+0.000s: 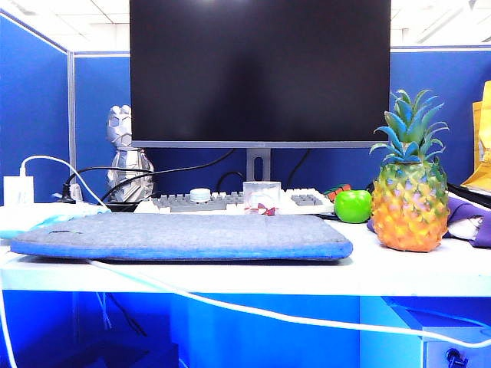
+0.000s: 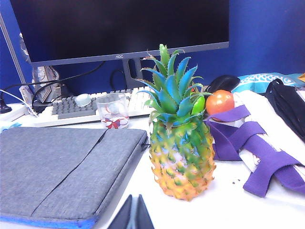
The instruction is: Pick up the pineapple and place it above the gray bag.
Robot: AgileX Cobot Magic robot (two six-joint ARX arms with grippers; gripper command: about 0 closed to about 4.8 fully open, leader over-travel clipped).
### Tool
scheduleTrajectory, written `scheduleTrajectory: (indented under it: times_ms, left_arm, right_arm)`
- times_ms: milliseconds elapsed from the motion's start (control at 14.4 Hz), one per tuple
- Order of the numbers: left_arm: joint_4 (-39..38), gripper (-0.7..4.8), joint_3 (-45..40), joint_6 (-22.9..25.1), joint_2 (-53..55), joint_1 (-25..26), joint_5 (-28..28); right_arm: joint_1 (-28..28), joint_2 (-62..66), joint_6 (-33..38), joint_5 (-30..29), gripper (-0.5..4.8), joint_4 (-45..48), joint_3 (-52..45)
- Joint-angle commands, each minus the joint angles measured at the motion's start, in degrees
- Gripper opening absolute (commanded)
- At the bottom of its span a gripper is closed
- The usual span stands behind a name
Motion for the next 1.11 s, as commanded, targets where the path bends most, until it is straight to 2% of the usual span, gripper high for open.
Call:
scheduleTrajectory:
  times_ms: [70,278,348,487,557,627,696,766,835,905,975,1044,1114]
  left_arm:
    - [0.33,0.18,0.13,0.17,0.11,-0.02,0.20]
    - [0.33,0.18,0.13,0.17,0.11,-0.02,0.20]
    - [0.35,0.18,0.15,-1.40,0.11,-0.02,0.22]
    - [0.98,0.19,0.26,-2.47,0.11,-0.02,3.06]
    - [2.71,0.21,0.66,-2.47,0.11,-0.02,5.55]
    - [2.89,0.23,1.92,-2.45,0.15,-0.02,6.47]
    - [2.95,0.28,4.39,-2.45,0.24,-0.02,5.29]
    - [2.91,0.81,7.48,-2.45,1.07,-0.02,4.90]
    - [2.93,1.26,10.80,-2.49,2.99,-0.02,3.87]
    - [2.93,1.28,14.36,-2.69,6.19,-0.02,2.97]
    - [2.95,2.98,18.99,-2.64,11.72,-0.02,2.97]
    - [2.86,4.79,22.93,-2.64,17.55,-0.02,2.82]
    - [2.34,4.79,27.02,-2.67,24.28,-0.02,2.58]
  right_arm:
    - [-0.04,0.00,0.00,0.17,0.00,0.98,-0.50]
    - [-0.04,0.02,0.00,0.17,0.00,0.98,-0.50]
    - [-0.04,0.02,0.02,0.13,0.00,1.01,-0.50]
    - [-0.02,0.02,0.02,-0.04,0.10,1.62,-0.50]
    - [0.00,0.02,1.86,-0.11,0.54,3.98,-0.48]
    - [0.00,0.02,2.40,-0.22,1.23,6.99,-0.48]
    - [0.00,0.02,2.56,-0.50,2.58,10.67,-0.33]
    - [0.00,0.02,3.06,0.04,3.52,11.45,0.26]
    - [-0.09,0.04,3.74,0.39,3.87,11.28,1.11]
    - [-0.11,0.15,3.76,0.42,4.20,11.41,2.05]
    - [-0.13,1.27,3.72,0.44,4.79,11.21,3.74]
    - [-0.22,3.96,3.58,0.37,4.79,11.39,5.92]
    - [-0.20,7.43,2.75,0.09,4.79,11.65,8.39]
